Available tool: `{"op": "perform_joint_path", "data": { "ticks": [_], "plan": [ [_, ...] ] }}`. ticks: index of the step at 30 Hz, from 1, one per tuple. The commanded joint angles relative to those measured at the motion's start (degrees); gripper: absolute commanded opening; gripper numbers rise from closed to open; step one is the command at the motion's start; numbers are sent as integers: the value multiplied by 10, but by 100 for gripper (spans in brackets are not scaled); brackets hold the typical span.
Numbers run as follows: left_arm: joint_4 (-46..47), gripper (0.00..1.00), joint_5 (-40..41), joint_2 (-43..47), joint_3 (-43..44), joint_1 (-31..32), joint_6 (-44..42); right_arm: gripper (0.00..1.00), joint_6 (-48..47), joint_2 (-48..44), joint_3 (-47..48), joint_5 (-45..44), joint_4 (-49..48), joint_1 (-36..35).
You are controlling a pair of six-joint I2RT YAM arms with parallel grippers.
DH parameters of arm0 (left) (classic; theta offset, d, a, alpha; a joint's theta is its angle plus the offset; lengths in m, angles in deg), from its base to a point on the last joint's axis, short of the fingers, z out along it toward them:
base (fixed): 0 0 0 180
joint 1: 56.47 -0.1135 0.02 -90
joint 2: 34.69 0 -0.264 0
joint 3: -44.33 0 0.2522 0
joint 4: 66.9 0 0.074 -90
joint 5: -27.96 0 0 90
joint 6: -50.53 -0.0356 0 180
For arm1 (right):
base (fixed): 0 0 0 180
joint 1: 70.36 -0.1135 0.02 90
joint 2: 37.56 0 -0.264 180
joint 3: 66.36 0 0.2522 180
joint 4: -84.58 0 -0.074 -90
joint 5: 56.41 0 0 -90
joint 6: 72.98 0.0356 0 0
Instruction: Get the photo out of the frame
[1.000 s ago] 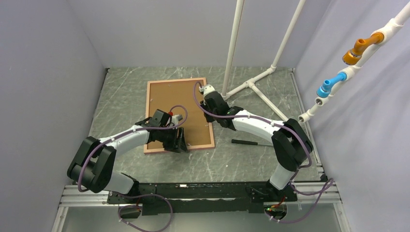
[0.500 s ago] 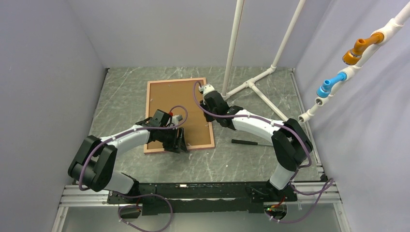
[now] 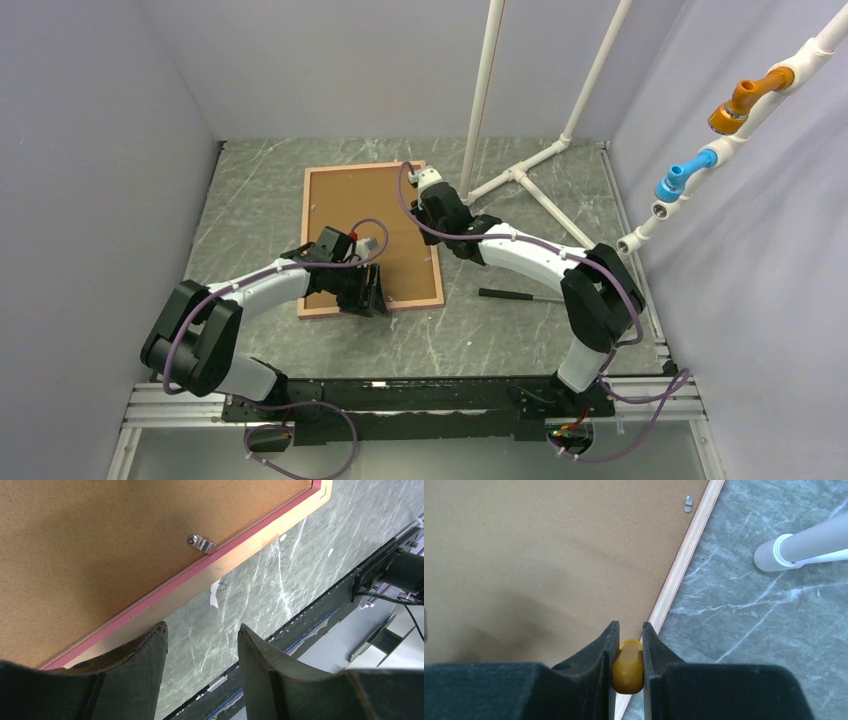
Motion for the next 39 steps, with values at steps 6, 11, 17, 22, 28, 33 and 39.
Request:
{"op": "perform_joint_path", "data": {
  "ticks": [6, 11, 17, 22, 28, 33, 39],
  "plan": [
    [7, 57, 0, 0, 12, -2, -9, 0, -7, 16, -3, -19, -20, 2],
    [7, 58, 0, -1, 13, -3, -9, 0, 9, 1, -18, -11, 1, 0],
    [6, 58, 1, -2, 13, -2, -10, 0, 27, -15, -32, 25, 27, 0],
    [7, 58, 2, -2, 12, -3, -9, 0, 56, -42, -47, 83, 30, 0],
    [9, 59, 4, 7, 10, -3, -10, 0, 82, -115, -73, 110, -2, -1],
    [14, 67, 25, 69, 8, -12, -21, 0, 80, -215, -105, 63, -18, -1],
    [-59, 80, 108, 126, 52, -51, -66, 0, 76, -304, -199, 37, -47, -1]
  ]
}}
